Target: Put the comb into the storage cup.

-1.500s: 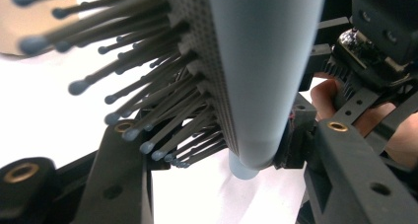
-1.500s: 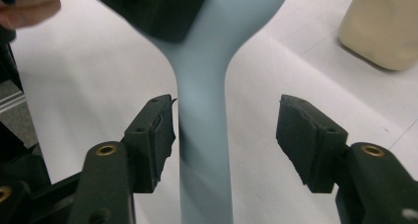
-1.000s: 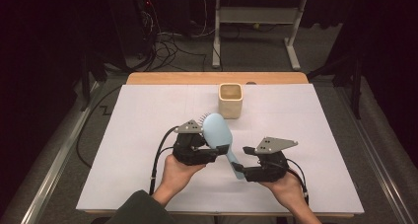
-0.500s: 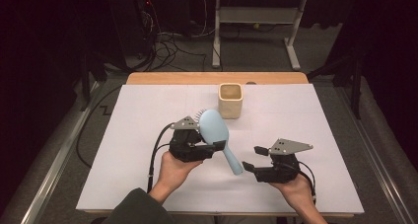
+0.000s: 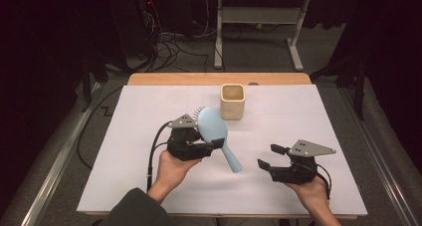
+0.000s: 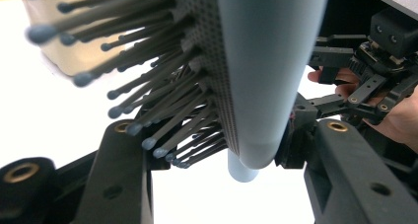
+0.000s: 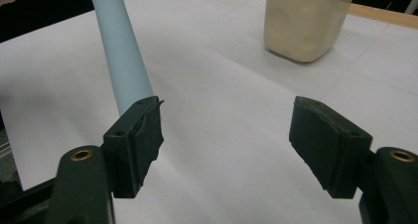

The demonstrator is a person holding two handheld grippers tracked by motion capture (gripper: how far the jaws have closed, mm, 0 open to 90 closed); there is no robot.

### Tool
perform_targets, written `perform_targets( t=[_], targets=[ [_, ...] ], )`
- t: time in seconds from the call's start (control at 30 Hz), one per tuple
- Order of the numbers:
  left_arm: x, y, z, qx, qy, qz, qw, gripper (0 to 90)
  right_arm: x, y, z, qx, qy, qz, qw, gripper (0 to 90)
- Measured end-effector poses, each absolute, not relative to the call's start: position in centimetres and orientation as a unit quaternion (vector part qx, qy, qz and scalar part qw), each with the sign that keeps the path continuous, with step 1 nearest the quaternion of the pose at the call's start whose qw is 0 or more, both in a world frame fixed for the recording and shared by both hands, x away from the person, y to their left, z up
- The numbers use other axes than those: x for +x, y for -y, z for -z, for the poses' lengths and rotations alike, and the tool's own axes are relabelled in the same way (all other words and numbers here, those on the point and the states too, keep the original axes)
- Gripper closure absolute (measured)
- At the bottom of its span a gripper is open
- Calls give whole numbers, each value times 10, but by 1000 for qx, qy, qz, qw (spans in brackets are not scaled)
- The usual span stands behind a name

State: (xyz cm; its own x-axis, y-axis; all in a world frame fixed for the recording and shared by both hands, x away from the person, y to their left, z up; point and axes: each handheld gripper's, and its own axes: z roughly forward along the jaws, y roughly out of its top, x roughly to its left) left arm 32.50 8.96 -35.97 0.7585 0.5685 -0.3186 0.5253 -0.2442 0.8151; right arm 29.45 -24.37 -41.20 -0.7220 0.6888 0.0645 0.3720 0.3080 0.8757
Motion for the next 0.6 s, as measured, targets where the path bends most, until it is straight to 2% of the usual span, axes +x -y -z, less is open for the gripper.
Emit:
perform_targets(
  t=[0.6],
  targets=[
    [333,-96,351,787,-353,-35,505,532,282,282,426,354,-768,-497,193,289]
  ],
)
